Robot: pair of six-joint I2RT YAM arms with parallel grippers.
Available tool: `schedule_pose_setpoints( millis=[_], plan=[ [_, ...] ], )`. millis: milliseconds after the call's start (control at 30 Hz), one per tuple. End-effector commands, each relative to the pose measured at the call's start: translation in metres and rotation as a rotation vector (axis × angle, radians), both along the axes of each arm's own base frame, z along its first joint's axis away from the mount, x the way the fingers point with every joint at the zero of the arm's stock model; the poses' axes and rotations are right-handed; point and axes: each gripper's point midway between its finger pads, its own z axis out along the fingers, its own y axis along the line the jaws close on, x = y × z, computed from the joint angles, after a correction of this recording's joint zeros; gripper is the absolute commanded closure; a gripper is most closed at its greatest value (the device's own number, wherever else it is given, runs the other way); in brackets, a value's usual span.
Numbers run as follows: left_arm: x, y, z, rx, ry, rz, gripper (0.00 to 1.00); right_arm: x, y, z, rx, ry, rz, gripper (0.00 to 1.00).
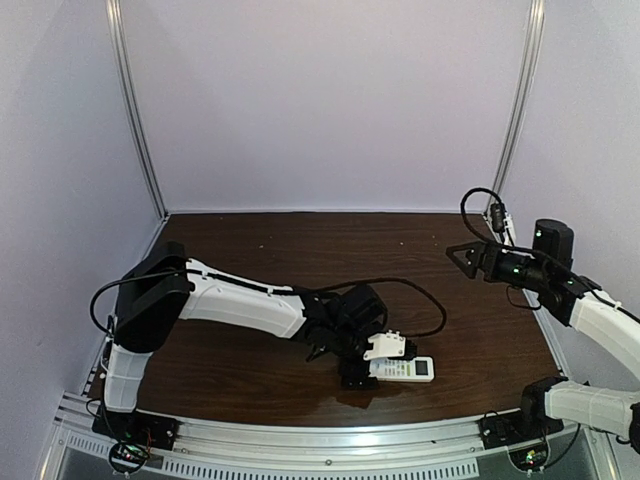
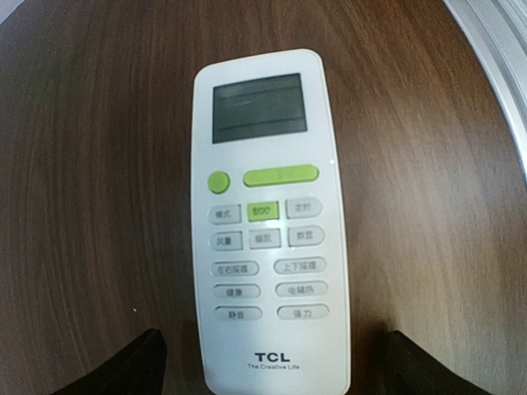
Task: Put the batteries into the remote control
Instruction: Pick up the remote control from the center of the board.
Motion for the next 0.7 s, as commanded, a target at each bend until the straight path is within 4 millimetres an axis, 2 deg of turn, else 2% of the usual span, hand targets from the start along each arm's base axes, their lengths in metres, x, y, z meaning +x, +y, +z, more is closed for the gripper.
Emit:
schedule_pose_setpoints(
  millis=[0, 100, 300, 500, 567, 667],
  plan=[
    [0.002, -0.009, -0.004, -0.016, -0.002, -0.009, 0.08, -0.003, -0.003, -0.007, -0.035, 0.010, 0.004, 0.00],
    [-0.002, -0.008, -0.011, -0.010, 0.021, -0.021, 0.12, -0.004, -0.003, -0.004, -0.038, -0.003, 0.003, 0.00],
    [-0.012, -0.011, -0.015, -0.002, 0.100, -0.047, 0.27, -0.009, 0.000, 0.002, -0.024, -0.029, 0.028, 0.00],
    [-0.008, -0.004, -0.015, 0.025, 0.161, -0.022, 0.41, -0.010, 0.001, 0.002, -0.018, -0.030, 0.033, 0.00],
    [-0.001, 0.001, -0.012, 0.031, 0.155, -0.005, 0.44, -0.013, 0.004, 0.003, -0.002, -0.036, 0.054, 0.00],
    [0.006, 0.003, 0.011, -0.019, 0.159, 0.011, 0.49, -0.014, 0.006, 0.009, 0.012, -0.058, 0.067, 0.00]
  ],
)
